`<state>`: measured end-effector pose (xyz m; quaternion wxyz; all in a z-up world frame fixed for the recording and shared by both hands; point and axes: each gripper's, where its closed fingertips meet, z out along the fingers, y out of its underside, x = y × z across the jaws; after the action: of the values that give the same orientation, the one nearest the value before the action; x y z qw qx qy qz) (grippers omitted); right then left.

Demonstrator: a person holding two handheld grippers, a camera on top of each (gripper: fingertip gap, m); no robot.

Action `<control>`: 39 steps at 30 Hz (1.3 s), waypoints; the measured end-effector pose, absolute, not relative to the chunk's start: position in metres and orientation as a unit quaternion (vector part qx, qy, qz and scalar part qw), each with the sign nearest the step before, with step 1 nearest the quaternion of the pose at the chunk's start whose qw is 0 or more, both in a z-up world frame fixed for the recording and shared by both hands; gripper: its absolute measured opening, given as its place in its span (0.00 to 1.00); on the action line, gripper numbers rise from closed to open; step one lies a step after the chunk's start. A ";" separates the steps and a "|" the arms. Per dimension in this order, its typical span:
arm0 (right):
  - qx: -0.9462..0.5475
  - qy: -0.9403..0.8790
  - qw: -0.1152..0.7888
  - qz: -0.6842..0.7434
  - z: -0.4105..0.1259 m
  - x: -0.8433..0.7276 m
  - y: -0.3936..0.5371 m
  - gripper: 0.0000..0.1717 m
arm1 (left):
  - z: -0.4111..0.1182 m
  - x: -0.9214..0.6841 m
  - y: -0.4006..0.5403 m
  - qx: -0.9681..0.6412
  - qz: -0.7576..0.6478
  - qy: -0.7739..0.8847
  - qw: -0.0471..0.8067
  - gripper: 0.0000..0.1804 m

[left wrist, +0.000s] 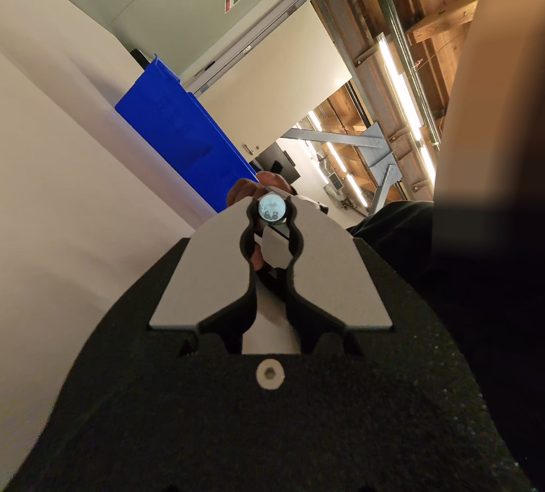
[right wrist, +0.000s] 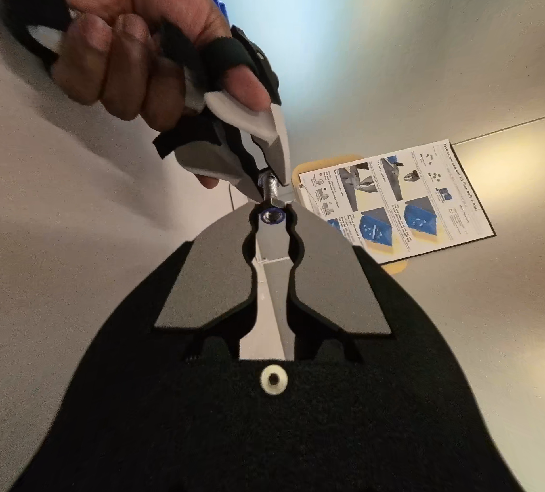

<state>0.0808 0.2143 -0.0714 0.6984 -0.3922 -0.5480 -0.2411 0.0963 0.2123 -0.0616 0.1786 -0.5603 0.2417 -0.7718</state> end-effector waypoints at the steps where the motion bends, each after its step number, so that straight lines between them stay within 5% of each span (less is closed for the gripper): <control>1: -0.389 -0.549 0.698 -0.244 -0.071 0.081 0.214 0.10 | -0.062 0.096 0.212 -0.560 -0.772 0.242 0.179 0.09; 21: -0.401 -0.545 0.693 -0.249 -0.071 0.085 0.219 0.12 | -0.060 0.100 0.214 -0.560 -0.787 0.203 0.162 0.10; 26: -0.540 -0.486 0.687 -0.007 -0.079 0.086 0.220 0.21 | -0.054 0.097 0.220 -0.546 -0.775 0.224 0.226 0.09; 32: -0.647 -0.292 0.563 0.422 -0.072 0.080 0.214 0.29 | -0.047 0.094 0.221 -0.525 -0.750 0.269 0.300 0.10; 39: -0.642 -0.204 0.491 0.553 -0.068 0.086 0.215 0.21 | -0.052 0.100 0.211 -0.524 -0.711 0.333 0.331 0.09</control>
<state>0.0859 0.2151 -0.0676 0.4907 -0.6417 -0.2040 0.5530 0.1004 0.2106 -0.0521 0.3309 -0.5236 0.3326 -0.7112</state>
